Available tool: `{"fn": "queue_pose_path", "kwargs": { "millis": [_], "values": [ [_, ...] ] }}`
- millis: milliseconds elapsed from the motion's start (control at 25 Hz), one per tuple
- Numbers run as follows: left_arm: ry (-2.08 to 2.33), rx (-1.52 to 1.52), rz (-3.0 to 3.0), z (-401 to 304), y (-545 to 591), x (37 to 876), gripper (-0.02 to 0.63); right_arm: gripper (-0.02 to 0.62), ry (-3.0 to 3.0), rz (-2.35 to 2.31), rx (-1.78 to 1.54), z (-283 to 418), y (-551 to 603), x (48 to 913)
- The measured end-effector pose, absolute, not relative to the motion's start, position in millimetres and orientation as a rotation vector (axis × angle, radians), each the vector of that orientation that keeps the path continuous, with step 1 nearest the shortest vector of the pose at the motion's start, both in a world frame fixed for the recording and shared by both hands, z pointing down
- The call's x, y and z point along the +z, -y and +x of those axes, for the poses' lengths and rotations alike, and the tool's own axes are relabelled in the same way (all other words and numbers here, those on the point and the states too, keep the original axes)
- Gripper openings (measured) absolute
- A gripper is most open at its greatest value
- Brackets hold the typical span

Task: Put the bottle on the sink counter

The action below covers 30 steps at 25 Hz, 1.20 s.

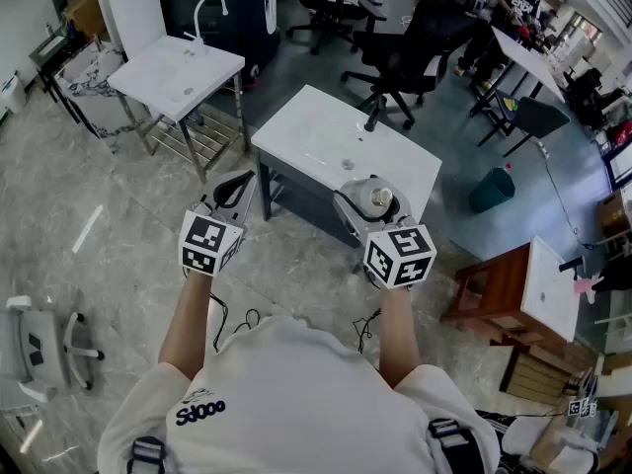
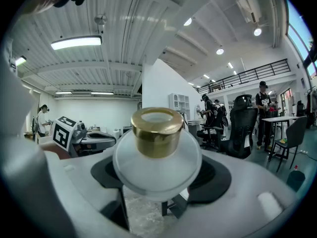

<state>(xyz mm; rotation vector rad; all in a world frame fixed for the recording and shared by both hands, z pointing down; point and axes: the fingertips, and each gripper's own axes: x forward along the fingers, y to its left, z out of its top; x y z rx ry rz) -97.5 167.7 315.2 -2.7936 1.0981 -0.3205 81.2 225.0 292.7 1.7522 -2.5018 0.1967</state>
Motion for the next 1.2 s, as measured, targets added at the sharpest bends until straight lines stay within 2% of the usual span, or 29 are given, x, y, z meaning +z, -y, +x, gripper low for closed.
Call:
{"fn": "queue_pose_path", "kwargs": {
  "millis": [640, 1200],
  "values": [
    [-1.15, -0.346, -2.794, -65.4, -178.3, 321.6, 0.006, 0.347, 2.583, 1.71, 0.247, 114.8, -229.5, 295.7],
    [-1.198, -0.376, -2.781, -61.3, -133.3, 339.7, 0.006, 0.347, 2.597, 1.648, 0.257, 116.0, -183.4, 309.4]
  ]
}}
